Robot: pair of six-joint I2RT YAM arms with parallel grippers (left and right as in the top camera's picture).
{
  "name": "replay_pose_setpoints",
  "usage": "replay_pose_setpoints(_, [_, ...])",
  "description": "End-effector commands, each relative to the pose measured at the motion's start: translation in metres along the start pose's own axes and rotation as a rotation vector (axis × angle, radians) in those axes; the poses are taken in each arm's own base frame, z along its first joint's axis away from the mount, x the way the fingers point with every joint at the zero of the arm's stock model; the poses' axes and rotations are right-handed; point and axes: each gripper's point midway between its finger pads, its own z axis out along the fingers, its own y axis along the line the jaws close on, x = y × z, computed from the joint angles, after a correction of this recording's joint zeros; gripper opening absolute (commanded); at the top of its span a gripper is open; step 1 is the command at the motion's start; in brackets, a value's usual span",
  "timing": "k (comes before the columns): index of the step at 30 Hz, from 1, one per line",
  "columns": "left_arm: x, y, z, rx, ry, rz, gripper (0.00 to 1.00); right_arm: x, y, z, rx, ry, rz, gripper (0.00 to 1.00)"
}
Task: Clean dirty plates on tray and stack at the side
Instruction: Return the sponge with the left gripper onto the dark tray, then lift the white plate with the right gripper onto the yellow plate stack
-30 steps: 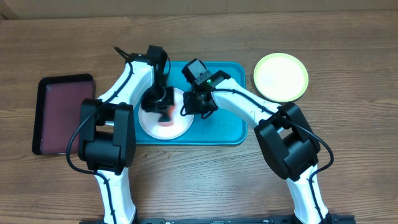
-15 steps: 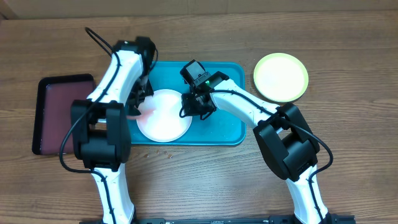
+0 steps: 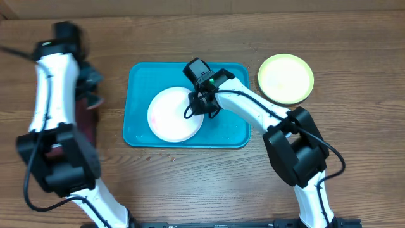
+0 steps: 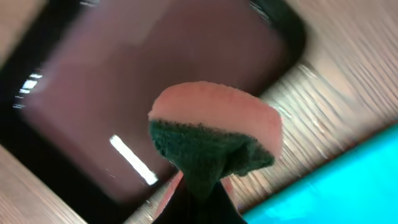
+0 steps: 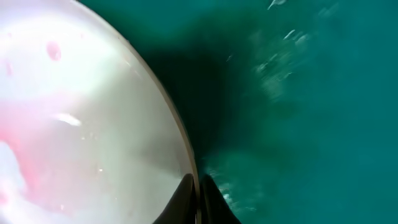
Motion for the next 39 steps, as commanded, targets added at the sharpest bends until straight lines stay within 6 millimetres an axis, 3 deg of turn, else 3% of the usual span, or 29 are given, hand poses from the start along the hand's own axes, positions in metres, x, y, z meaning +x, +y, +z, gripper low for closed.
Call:
replay_pose_setpoints(1, [-0.011, 0.022, 0.025, -0.017, 0.040, -0.090, 0.04, -0.039, -0.006, -0.060, 0.136, -0.209, -0.030, 0.04])
replay_pose_setpoints(7, [-0.020, 0.053, 0.062, -0.063, 0.096, -0.160, 0.04, -0.035, -0.006, -0.066, 0.221, -0.234, -0.060, 0.04])
replay_pose_setpoints(12, [-0.011, 0.062, 0.099, -0.099, 0.176, -0.134, 0.04, -0.034, -0.008, -0.072, 0.300, -0.264, -0.089, 0.04])
replay_pose_setpoints(15, [-0.004, 0.066, 0.116, -0.119, 0.217, -0.136, 0.18, -0.033, -0.014, -0.077, 0.380, -0.286, -0.109, 0.04])
replay_pose_setpoints(17, [-0.004, 0.066, 0.116, -0.121, 0.218, -0.136, 0.24, -0.034, -0.019, -0.082, 0.432, -0.305, -0.116, 0.04])
replay_pose_setpoints(18, [-0.004, 0.066, 0.116, -0.119, 0.217, -0.136, 0.36, -0.035, -0.021, -0.086, 0.461, -0.316, -0.121, 0.04])
replay_pose_setpoints(19, [-0.005, 0.066, 0.113, -0.115, 0.214, -0.138, 0.57, -0.036, -0.023, -0.090, 0.490, -0.328, -0.127, 0.04])
replay_pose_setpoints(20, [-0.006, 0.064, 0.109, -0.104, 0.218, -0.140, 1.00, -0.038, -0.025, -0.095, 0.524, -0.339, -0.148, 0.04])
replay_pose_setpoints(25, [-0.008, 0.043, 0.076, 0.032, 0.270, -0.158, 1.00, -0.043, -0.018, -0.115, 0.578, -0.364, -0.216, 0.04])
replay_pose_setpoints(29, [-0.024, 0.038, 0.035, 0.082, 0.246, -0.174, 1.00, -0.053, -0.011, -0.134, 0.596, -0.422, -0.210, 0.04])
replay_pose_setpoints(34, [-0.047, 0.035, -0.016, 0.146, 0.157, -0.191, 1.00, -0.068, -0.017, -0.171, 0.745, -0.533, -0.212, 0.04])
replay_pose_setpoints(39, [-0.048, 0.031, -0.028, 0.178, 0.153, -0.192, 1.00, -0.074, -0.008, -0.188, 0.843, -0.530, -0.381, 0.04])
